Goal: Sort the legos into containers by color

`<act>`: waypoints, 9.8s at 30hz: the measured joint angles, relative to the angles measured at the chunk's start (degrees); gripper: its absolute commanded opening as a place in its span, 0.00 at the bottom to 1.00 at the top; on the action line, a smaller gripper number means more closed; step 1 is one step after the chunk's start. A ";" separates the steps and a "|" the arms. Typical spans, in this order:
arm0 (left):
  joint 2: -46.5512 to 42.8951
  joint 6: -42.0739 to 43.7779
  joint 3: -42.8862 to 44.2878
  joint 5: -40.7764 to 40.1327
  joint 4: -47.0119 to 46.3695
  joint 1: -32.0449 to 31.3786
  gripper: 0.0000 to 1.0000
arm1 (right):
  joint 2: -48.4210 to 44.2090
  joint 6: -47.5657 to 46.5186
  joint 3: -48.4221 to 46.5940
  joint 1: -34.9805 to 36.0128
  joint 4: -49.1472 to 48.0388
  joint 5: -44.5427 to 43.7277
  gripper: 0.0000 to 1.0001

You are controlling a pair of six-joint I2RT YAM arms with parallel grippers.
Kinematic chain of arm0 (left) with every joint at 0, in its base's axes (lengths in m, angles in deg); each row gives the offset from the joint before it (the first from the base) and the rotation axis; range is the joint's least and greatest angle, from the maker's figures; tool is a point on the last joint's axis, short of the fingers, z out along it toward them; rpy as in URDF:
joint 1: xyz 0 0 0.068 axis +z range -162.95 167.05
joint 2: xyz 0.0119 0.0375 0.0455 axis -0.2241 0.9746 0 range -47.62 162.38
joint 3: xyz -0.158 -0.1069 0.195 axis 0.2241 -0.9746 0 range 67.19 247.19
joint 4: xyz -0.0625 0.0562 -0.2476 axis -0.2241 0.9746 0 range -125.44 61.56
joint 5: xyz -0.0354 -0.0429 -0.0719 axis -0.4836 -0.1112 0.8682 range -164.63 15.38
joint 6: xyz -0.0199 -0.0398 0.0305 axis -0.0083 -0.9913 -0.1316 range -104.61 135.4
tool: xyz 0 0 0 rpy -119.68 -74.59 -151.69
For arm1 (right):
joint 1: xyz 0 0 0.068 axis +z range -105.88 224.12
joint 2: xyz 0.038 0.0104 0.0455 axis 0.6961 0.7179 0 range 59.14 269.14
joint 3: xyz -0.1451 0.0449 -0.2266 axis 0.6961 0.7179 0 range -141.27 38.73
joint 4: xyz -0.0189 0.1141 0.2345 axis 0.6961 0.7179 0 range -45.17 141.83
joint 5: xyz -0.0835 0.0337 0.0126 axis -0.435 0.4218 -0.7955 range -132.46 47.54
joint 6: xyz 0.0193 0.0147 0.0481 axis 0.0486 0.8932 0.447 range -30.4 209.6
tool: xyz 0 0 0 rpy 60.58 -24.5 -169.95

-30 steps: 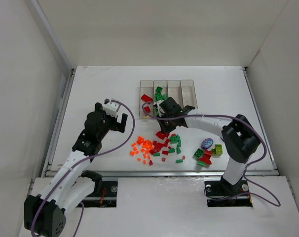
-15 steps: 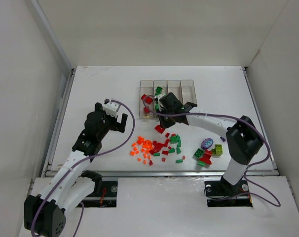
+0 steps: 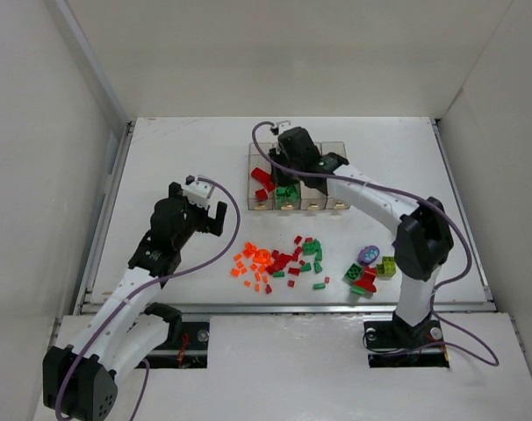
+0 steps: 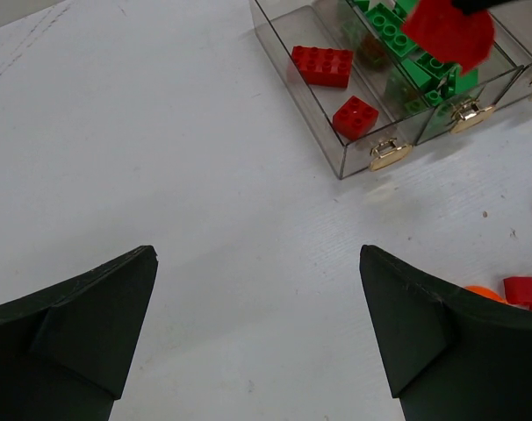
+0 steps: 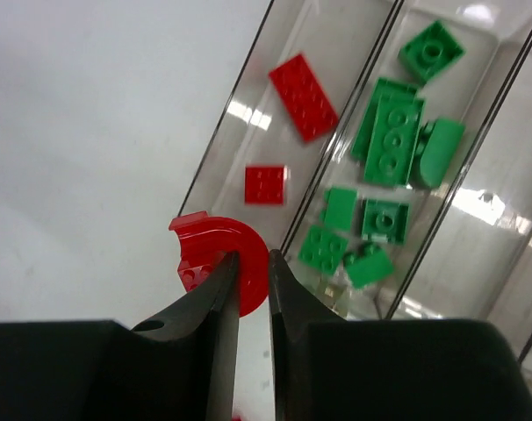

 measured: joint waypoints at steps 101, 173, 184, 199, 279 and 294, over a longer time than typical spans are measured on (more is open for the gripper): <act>11.02 14.62 11.52 20.28 6.67 -7.26 1.00 | -46.88 26.80 39.76 2.19 20.09 -10.86 0.99; 60.98 64.37 41.44 23.06 42.38 -27.43 0.44 | -36.02 -0.50 34.16 -20.96 7.50 12.61 0.86; 62.03 64.76 41.97 22.05 42.01 -27.43 0.08 | -36.02 -0.52 34.69 -21.16 7.65 12.83 0.86; 61.44 58.25 45.77 22.16 40.33 -23.32 0.00 | -35.36 -1.27 33.35 -21.35 7.78 12.72 0.86; 55.67 35.08 52.11 20.44 21.16 -1.51 1.00 | -25.24 10.71 28.33 -3.89 6.84 0.22 0.85; 41.07 24.70 52.65 6.75 26.82 -1.46 1.00 | -18.62 10.29 27.45 -0.35 7.56 -3.19 0.87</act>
